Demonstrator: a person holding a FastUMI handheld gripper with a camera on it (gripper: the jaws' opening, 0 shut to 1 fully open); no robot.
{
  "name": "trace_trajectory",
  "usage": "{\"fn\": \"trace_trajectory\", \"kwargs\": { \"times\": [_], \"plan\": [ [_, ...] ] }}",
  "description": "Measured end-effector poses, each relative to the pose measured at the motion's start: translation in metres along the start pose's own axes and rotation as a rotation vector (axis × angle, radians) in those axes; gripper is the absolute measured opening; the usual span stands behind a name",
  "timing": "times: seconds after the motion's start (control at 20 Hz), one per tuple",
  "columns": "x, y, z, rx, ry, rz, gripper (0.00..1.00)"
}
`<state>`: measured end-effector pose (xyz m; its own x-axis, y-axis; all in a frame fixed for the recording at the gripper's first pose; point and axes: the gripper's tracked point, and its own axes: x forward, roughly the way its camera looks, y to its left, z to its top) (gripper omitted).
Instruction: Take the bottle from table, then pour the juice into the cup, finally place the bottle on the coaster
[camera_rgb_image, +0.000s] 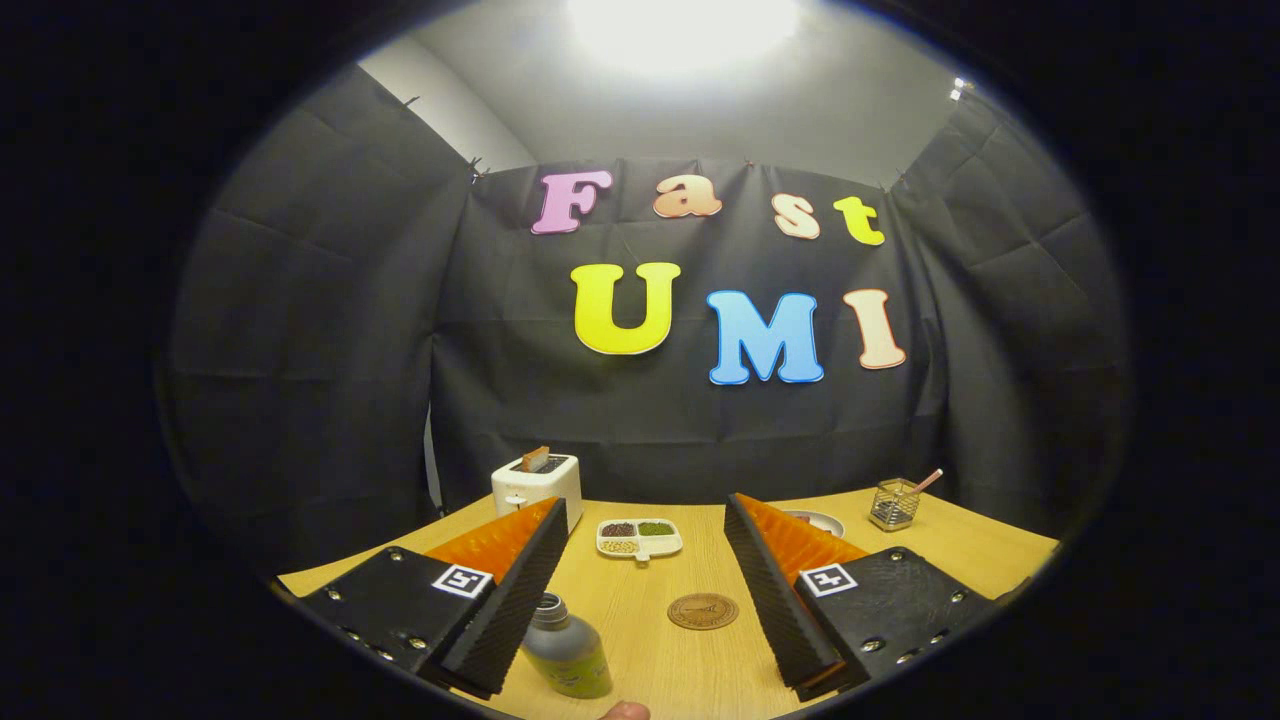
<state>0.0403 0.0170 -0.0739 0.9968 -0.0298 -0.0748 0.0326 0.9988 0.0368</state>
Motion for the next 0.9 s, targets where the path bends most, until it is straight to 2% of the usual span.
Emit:
{"fn": "trace_trajectory", "kwargs": {
  "times": [0.6,0.9],
  "plan": [
    [0.019,0.042,-0.051,-0.008,0.083,0.034,0.96],
    [0.021,0.054,-0.089,-0.003,0.160,0.022,0.96]
  ]
}}
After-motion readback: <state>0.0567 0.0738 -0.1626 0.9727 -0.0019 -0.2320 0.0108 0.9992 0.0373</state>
